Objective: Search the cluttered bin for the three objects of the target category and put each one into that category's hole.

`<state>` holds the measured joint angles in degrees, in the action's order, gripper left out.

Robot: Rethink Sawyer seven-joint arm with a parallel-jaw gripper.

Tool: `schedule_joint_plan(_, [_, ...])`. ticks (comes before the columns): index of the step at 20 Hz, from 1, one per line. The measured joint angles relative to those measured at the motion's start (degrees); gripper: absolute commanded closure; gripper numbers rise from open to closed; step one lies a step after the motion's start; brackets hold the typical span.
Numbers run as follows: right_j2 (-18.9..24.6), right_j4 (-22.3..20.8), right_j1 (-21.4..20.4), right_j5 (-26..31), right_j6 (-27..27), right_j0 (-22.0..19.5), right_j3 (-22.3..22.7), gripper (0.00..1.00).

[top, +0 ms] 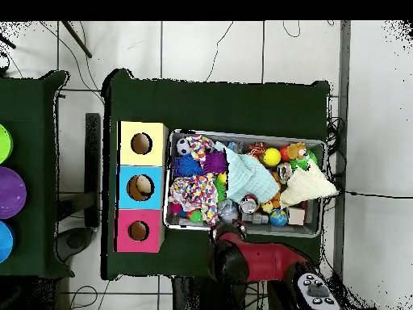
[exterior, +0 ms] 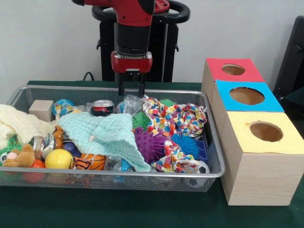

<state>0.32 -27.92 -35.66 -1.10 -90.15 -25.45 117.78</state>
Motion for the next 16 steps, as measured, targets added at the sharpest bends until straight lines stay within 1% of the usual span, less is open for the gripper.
schedule_joint_plan(3, [-0.1,0.0,0.8,-1.2,0.0,0.0,0.0,0.0])
schedule_joint_plan(8, [-0.1,0.0,1.3,-1.4,0.0,0.0,0.0,0.0])
schedule_joint_plan(16, [-0.1,1.3,-0.3,-1.4,0.0,0.0,0.0,0.0])
